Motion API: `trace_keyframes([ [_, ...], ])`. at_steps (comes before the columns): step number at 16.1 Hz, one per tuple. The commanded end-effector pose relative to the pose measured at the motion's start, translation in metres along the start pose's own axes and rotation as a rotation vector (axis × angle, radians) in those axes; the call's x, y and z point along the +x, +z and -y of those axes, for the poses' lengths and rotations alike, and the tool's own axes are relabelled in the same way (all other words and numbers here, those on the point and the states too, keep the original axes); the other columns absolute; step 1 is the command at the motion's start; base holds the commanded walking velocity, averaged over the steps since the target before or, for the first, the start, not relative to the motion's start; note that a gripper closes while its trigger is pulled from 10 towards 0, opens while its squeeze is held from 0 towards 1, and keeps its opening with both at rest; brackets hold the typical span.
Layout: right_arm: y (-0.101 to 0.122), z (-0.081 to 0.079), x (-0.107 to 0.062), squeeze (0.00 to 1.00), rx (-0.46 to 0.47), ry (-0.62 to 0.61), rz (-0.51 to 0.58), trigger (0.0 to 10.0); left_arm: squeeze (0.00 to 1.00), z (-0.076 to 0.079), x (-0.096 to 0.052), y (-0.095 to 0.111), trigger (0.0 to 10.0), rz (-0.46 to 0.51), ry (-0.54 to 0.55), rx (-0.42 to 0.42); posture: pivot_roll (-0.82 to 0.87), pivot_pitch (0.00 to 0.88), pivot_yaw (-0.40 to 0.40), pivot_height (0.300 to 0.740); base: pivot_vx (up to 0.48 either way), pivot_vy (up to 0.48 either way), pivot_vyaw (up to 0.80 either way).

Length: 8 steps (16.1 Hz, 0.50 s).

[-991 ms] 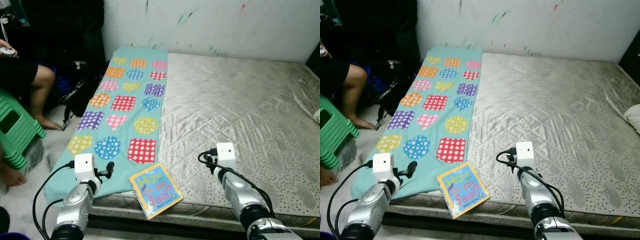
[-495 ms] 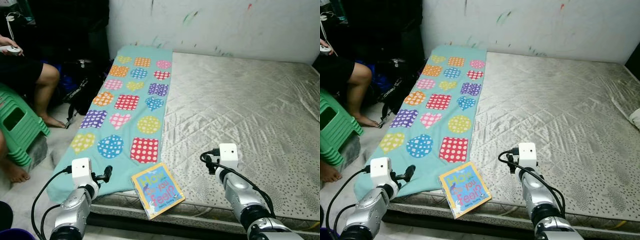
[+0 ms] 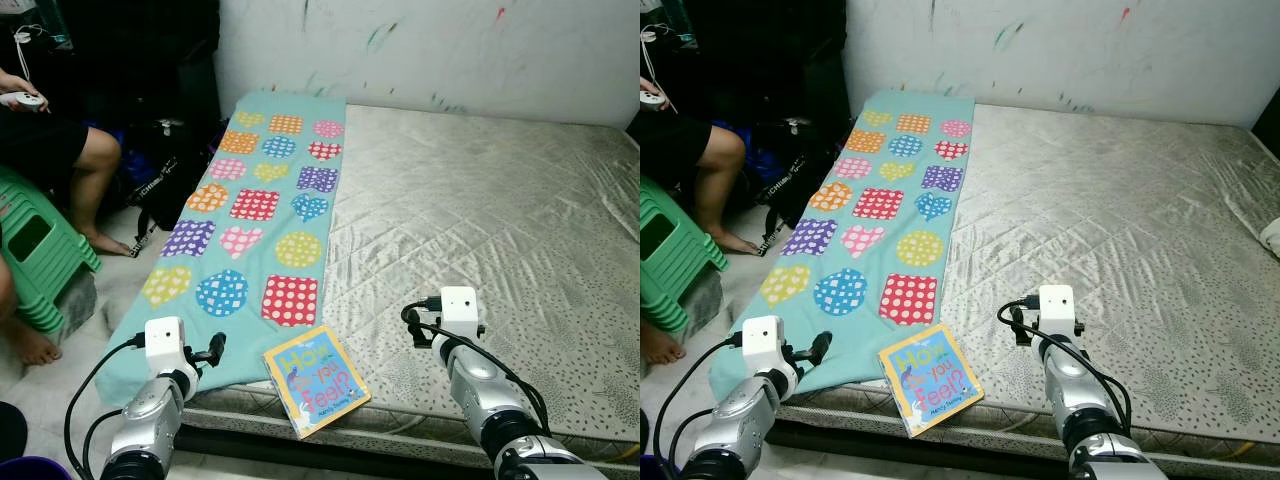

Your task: Clean up the room

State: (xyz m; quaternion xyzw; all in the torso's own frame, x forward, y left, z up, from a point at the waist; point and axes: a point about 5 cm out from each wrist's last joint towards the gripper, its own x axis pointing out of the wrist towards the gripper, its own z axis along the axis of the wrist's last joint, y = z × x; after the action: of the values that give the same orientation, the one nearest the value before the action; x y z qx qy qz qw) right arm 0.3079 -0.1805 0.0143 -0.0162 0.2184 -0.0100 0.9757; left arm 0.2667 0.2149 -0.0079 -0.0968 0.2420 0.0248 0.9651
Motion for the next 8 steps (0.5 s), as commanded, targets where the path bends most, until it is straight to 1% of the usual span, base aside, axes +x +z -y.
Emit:
trace_keyframes([
  [1,0.0046,-0.0002,0.0016,1.00,0.012,-0.004,0.014,10.0,0.00,-0.0015,0.0019,0.0054,10.0,0.015,0.002,0.004,-0.07,0.000,-0.020,0.740,0.000,0.000,0.00],
  [3,0.0062,-0.0002,0.0019,1.00,0.016,-0.005,0.022,10.0,0.00,-0.0022,0.0022,0.0077,10.0,0.026,0.007,0.001,-0.07,0.000,-0.019,0.740,0.000,0.000,0.00],
  [6,0.0057,-0.0007,0.0030,1.00,0.026,-0.009,0.000,10.0,0.00,-0.0029,0.0042,0.0104,10.0,0.023,0.011,-0.011,-0.07,0.000,-0.013,0.740,0.000,0.000,0.00],
  [8,0.0013,-0.0022,0.0038,1.00,0.021,0.004,-0.057,10.0,0.00,-0.0021,0.0055,0.0110,10.0,0.014,0.007,-0.008,-0.07,0.000,-0.011,0.740,0.000,0.000,0.00],
])
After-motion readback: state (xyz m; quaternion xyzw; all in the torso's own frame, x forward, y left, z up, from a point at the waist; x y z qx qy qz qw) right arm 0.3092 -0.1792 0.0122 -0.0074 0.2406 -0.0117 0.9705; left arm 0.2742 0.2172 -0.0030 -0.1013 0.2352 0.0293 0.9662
